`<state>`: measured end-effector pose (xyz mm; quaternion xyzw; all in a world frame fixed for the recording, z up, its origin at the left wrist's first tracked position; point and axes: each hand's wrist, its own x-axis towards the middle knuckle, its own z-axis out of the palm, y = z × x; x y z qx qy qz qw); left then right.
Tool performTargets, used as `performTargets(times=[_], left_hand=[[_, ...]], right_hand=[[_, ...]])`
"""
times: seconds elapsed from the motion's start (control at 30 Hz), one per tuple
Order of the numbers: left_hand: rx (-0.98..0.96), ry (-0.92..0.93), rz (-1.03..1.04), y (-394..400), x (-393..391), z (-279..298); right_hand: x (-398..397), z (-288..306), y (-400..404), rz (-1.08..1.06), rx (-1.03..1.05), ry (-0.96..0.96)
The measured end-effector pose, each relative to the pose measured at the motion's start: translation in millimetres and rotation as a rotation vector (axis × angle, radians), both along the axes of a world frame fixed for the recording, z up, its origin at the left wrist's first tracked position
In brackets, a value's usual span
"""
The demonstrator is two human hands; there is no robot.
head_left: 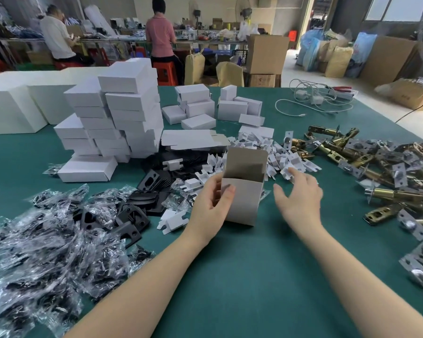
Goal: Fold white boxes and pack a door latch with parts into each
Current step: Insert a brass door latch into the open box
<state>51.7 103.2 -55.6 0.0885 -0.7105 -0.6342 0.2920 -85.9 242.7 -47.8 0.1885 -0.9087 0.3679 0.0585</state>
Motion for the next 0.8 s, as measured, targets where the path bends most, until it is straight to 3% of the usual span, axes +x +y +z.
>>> performTargets(times=[0.1,0.17,0.3,0.57,0.8], left_hand=[[0.018,-0.022,0.008,0.6,-0.6,2.1],[0.027,-0.024,0.012,0.8,0.5,3.7],[0.038,-0.021,-0.016,3.0,2.5,8.0],[0.006,0.006,0.023,5.5,4.9,8.8],[0.022,-0.005,0.013,6.0,5.1,8.3]], right_hand=[[-30.8,11.4,6.9,-0.017,0.425,-0.026],[-42.8,14.0,11.5,0.059,0.556,0.011],[-51.9,18.6,17.1,0.022,0.446,0.195],[-58.7,33.0,23.8,0.159,0.595,-0.078],[-50.8,28.2,22.3,0.128,0.529,0.006]])
